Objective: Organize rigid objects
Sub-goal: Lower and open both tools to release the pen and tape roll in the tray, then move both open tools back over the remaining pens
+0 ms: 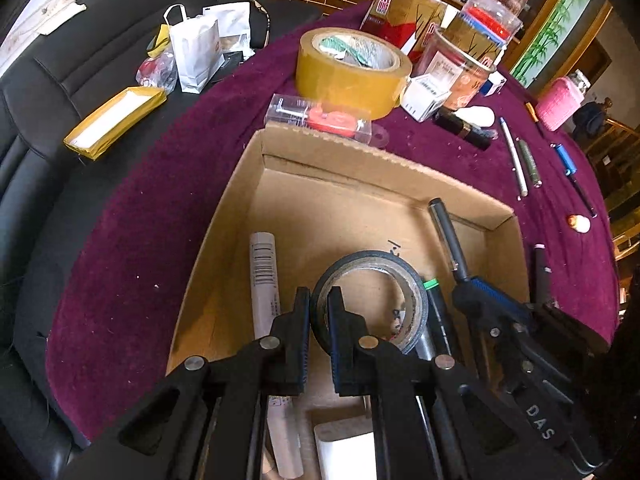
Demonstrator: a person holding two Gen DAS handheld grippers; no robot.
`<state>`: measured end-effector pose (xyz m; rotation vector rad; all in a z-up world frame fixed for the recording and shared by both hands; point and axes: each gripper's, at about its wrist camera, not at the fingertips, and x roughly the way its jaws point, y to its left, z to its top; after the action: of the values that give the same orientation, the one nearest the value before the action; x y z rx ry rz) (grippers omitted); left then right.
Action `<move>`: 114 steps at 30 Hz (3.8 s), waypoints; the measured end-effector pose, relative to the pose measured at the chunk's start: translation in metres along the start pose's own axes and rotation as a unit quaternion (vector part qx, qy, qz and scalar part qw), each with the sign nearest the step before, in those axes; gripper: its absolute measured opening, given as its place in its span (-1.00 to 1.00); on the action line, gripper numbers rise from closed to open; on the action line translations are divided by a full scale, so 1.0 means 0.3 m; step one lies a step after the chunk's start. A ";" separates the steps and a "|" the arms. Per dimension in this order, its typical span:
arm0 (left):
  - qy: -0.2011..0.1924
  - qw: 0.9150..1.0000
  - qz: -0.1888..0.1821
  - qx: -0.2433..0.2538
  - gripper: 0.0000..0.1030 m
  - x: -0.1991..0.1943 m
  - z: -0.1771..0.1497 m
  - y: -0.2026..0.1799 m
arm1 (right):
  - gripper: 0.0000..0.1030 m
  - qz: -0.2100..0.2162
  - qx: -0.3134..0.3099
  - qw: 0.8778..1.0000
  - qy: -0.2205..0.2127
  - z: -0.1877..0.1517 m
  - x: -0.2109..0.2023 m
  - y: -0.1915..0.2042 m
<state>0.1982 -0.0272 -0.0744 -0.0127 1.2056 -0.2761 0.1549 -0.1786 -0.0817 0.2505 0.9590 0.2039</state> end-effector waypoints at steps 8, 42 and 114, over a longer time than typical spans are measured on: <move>-0.002 1.000 0.011 -0.002 -0.83 0.014 -0.009 -0.007 | -0.77 0.001 -0.003 1.000 -0.014 -0.014 -0.012 -0.015; -0.130 0.987 -0.070 -0.059 0.53 -0.350 -0.334 -0.155 | -0.07 0.090 0.001 0.993 -0.081 -0.340 -0.485 -0.060; -0.061 0.989 -0.111 0.078 0.53 -0.255 -0.562 -0.502 | -0.18 0.023 0.088 0.995 -0.031 -0.616 -0.499 -0.296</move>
<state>-0.0131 -0.1331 -0.0417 -0.0275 1.0598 -0.5556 -0.0761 -0.2832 -0.0931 0.4395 0.9111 0.1522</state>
